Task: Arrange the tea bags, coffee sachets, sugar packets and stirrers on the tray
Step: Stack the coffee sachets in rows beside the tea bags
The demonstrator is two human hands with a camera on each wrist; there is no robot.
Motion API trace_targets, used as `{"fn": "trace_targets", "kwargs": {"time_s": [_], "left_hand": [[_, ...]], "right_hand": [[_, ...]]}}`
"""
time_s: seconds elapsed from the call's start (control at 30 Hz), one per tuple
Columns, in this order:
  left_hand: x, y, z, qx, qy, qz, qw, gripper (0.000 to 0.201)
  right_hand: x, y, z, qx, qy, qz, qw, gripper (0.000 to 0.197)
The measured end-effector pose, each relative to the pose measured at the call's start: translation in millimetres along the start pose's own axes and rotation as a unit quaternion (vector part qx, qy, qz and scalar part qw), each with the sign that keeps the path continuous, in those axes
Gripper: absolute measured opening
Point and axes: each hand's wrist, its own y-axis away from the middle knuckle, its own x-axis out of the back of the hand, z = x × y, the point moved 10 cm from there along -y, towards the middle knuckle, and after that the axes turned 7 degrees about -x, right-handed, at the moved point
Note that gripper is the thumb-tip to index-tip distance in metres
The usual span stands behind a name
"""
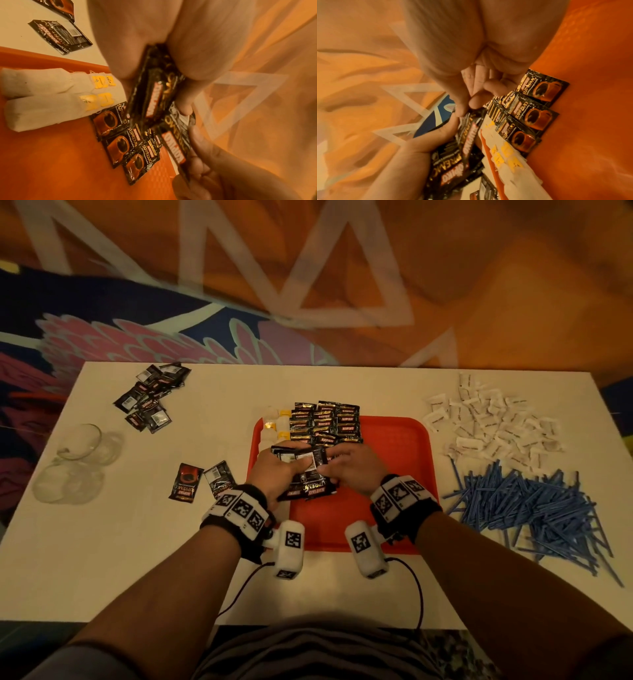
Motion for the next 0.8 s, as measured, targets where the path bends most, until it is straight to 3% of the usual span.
{"fn": "trace_targets", "kwargs": {"time_s": [0.1, 0.2, 0.27, 0.33, 0.37, 0.47, 0.6, 0.8], "left_hand": [[-1, 4, 12, -0.039, -0.035, 0.029, 0.998, 0.015], [10, 12, 10, 0.004, -0.064, 0.094, 0.993, 0.041], [-3, 18, -5, 0.099, 0.012, 0.042, 0.994, 0.045], [-26, 25, -7, 0.146, 0.103, -0.046, 0.983, 0.04], [-32, 25, -1, 0.137, 0.116, -0.059, 0.982, 0.036], [-27, 18, 17, 0.043, 0.101, 0.0, 0.994, 0.021], [-29, 19, 31, -0.03, 0.067, 0.009, 0.997, 0.022], [-30, 22, 35, -0.067, -0.016, 0.008, 0.998, 0.005]], "right_hand": [[9, 9, -14, 0.035, 0.008, 0.029, 0.999, 0.012], [33, 19, -27, 0.08, -0.005, 0.133, 0.988, 0.018], [39, 27, -37, 0.121, -0.002, 0.157, 0.98, 0.028], [34, 33, -44, 0.16, 0.041, 0.141, 0.976, 0.038], [30, 37, -46, 0.177, 0.072, 0.129, 0.973, 0.039], [32, 44, -41, 0.197, 0.096, 0.137, 0.966, 0.035], [43, 39, -19, 0.107, -0.061, 0.13, 0.984, 0.011], [39, 28, -10, 0.09, 0.039, 0.111, 0.989, 0.013]]}}
